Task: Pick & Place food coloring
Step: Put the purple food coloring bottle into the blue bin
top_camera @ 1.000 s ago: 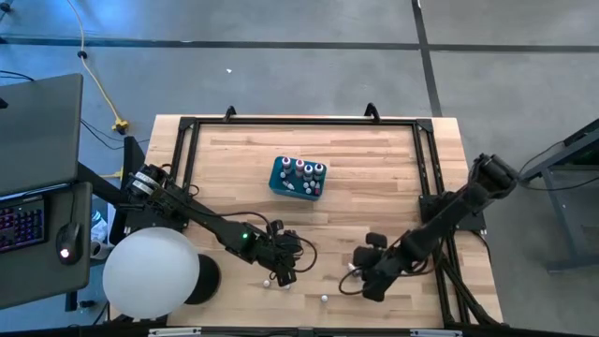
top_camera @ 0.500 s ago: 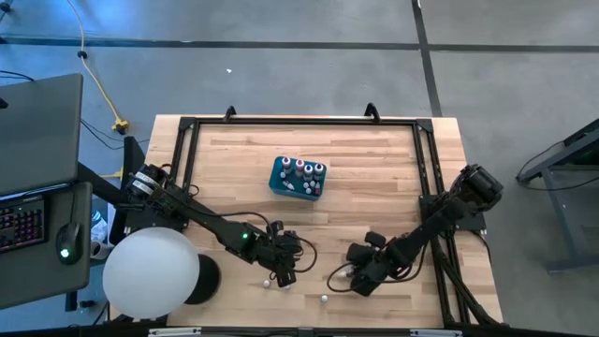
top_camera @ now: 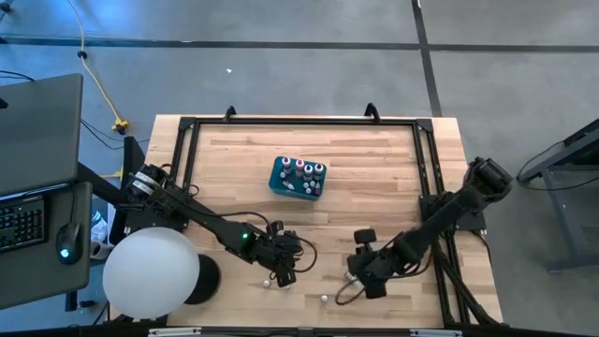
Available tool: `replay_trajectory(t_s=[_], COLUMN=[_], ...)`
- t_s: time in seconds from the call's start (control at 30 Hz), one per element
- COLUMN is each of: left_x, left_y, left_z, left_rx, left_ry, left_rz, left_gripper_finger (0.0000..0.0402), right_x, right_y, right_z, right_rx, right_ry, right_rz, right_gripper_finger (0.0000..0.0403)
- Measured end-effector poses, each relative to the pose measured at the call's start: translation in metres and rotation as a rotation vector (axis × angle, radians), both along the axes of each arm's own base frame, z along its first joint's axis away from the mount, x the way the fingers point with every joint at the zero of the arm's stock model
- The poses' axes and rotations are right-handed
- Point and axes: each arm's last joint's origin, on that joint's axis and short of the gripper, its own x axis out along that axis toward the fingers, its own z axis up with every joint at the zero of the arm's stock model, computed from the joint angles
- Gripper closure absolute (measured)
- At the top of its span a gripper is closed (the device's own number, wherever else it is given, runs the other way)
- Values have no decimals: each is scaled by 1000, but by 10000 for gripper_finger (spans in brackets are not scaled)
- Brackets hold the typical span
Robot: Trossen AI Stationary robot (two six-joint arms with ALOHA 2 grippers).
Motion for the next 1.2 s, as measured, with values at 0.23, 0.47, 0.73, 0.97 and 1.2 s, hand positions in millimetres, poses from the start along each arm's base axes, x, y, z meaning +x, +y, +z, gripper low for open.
replay_trajectory(t_s=[0.23,0.47,0.73,0.97,1.2], left_x=[0,0,0,0,0], left_y=[0,0,0,0,0], left_z=[0,0,0,0,0], left_rx=[-1,-2,-2,-1,-1], left_ry=[0,0,0,1,0], left_rz=[0,2,2,1,1], left_gripper_finger=[257,257,257,257,257], right_x=[-5,-8,-11,-20,-26], right_y=[4,3,5,-5,-16], right_z=[7,-24,-54,-77,-90], right_rx=[26,180,136,70,133], right_ry=[-101,-54,-70,-114,-201], right_rz=[69,-117,22,97,-13], right_gripper_finger=[281,281,281,281,281])
